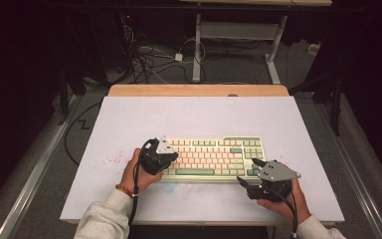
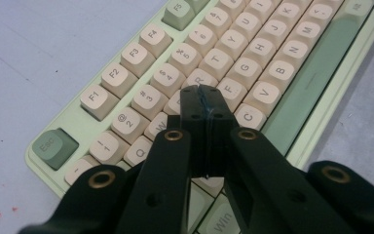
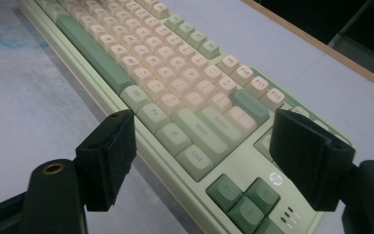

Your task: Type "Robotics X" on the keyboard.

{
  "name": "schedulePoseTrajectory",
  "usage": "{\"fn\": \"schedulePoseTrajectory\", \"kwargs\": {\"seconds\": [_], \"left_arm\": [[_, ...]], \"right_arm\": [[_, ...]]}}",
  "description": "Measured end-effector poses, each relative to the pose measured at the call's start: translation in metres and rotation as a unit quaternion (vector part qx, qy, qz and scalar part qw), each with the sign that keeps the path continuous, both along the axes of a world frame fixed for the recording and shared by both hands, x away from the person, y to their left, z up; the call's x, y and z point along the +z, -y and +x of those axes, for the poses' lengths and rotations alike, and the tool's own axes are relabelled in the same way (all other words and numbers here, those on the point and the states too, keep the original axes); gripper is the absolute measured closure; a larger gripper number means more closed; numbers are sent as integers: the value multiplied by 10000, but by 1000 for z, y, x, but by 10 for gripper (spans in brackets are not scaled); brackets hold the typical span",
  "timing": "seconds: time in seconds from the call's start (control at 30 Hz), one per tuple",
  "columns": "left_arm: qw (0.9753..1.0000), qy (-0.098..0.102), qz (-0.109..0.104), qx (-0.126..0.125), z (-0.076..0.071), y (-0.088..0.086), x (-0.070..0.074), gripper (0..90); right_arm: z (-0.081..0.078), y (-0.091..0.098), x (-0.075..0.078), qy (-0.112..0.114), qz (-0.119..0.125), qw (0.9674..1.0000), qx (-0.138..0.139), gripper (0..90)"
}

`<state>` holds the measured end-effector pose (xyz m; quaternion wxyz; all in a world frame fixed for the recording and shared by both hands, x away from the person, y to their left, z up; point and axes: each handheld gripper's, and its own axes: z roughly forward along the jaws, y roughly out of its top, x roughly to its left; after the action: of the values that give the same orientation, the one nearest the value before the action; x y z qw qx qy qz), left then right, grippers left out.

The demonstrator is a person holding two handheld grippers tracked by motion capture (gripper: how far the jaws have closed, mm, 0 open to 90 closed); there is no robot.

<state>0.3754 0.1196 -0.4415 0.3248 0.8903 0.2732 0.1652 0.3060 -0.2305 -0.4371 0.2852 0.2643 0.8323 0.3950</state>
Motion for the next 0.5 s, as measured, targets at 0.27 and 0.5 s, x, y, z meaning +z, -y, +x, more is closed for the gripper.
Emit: {"fn": "schedulePoseTrajectory", "kwargs": {"seconds": [0.27, 0.5], "left_arm": [[10000, -75, 46, 34, 4, 1, -5, 873], [9999, -122, 103, 29, 6, 2, -8, 873]], "right_arm": [[0, 0, 0, 4, -3, 10000, 2, 260], [0, 0, 0, 6, 1, 10000, 12, 260]]}}
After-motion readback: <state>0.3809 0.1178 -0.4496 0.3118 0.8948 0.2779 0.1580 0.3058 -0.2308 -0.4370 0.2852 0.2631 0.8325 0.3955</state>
